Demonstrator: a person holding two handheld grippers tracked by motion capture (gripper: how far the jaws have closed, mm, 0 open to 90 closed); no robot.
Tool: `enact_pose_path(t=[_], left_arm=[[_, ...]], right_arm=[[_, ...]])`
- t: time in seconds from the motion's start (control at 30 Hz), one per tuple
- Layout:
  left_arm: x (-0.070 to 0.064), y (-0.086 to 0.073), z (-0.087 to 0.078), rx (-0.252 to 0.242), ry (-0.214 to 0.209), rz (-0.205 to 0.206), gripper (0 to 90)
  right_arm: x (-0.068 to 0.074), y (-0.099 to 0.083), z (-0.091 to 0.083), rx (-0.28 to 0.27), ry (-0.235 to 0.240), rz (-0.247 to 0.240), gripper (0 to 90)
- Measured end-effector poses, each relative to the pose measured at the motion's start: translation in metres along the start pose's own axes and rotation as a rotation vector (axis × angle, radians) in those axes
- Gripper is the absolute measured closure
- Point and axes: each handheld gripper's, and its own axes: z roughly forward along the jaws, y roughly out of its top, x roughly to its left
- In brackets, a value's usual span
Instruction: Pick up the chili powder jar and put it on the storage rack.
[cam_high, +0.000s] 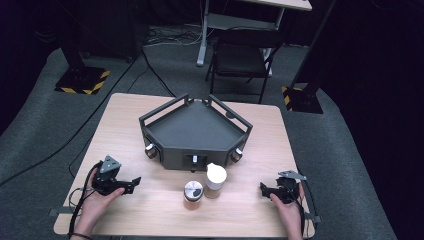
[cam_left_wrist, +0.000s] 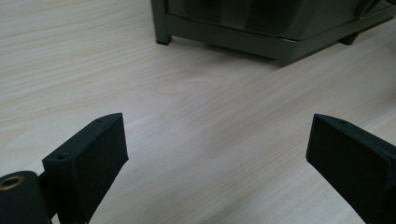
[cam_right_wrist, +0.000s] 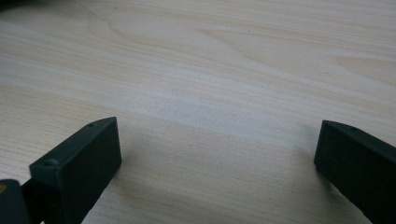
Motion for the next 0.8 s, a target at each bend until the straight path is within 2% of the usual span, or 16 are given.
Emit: enact_pose_path(t=[0.17,0.47,0.8], left_arm=[[-0.010,0.004,0.005,-0.002,-0.045,0.046,5.0],[-0.021,0.008,0.011,-0.011,-0.116,0.086,5.0],[-0.035,0.011,0.014,-0.020,-0.155,0.129,5.0]], right_arm=[[0.000,0.000,0.000,0.000,0.000,0.000,0.0],[0.000,0.000,0.000,0.000,0.000,0.000,0.0],[0.000,0.000,0.000,0.000,0.000,0.000,0.0]])
